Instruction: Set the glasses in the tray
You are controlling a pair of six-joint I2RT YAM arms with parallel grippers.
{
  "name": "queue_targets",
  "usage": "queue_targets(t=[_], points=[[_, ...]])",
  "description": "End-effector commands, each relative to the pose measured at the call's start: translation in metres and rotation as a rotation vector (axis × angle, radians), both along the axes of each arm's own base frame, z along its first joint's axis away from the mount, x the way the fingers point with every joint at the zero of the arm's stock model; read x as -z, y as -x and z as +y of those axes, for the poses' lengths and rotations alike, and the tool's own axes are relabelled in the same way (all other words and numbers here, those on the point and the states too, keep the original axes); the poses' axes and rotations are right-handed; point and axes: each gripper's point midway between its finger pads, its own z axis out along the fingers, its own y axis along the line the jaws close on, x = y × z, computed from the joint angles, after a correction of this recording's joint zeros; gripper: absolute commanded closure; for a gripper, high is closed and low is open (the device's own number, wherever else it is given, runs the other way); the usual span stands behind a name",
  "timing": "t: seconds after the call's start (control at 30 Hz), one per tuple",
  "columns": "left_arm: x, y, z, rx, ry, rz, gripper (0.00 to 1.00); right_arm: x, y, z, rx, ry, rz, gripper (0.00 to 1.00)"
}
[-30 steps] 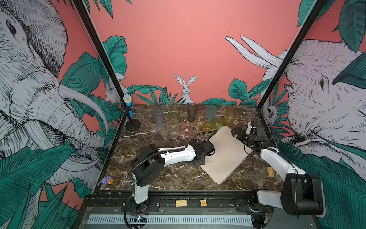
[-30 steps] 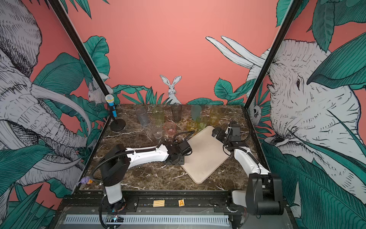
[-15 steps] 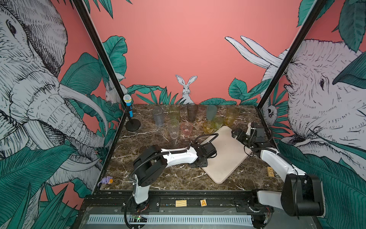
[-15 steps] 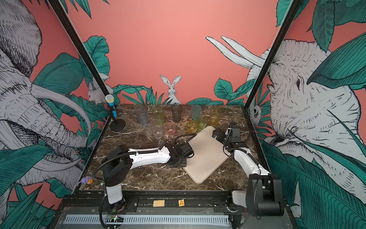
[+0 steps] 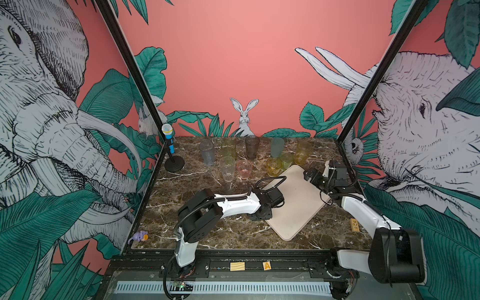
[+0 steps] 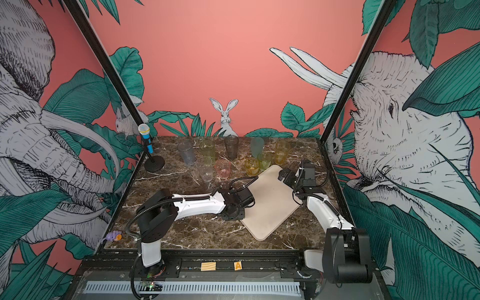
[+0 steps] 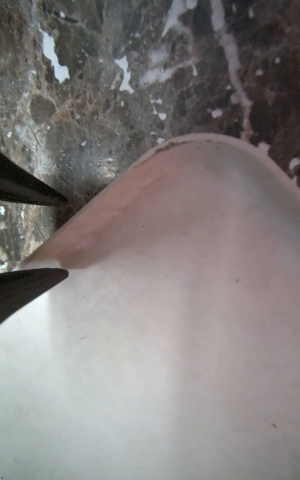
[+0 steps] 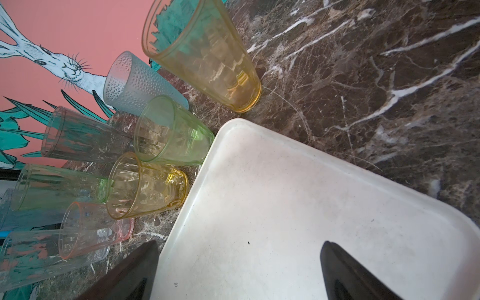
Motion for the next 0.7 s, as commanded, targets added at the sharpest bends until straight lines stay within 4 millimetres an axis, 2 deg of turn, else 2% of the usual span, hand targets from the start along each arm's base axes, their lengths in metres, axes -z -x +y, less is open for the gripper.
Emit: queue_targets(t=[0.0,0.17,0.43,0.67], points=[[0.0,0.0,0.001,-0.012,-0.015,-0.007,0.6,-0.009,-0.003,-0.002,0.017,-0.005,-0.033,0.01],[0.004,-0.003,0.004,-0.017,-0.022,-0.005,0.69,-0.007,-0.003,-0.002,0.017,-0.007,-0.032,0.01],[0.004,-0.003,0.006,-0.017,-0.017,-0.009,0.76,-0.007,-0.004,-0.001,0.012,-0.016,-0.03,0.01],[0.003,-0.006,0.018,-0.031,-0.031,-0.019,0.79,-0.007,-0.003,0.0,0.011,-0.016,-0.03,0.01]])
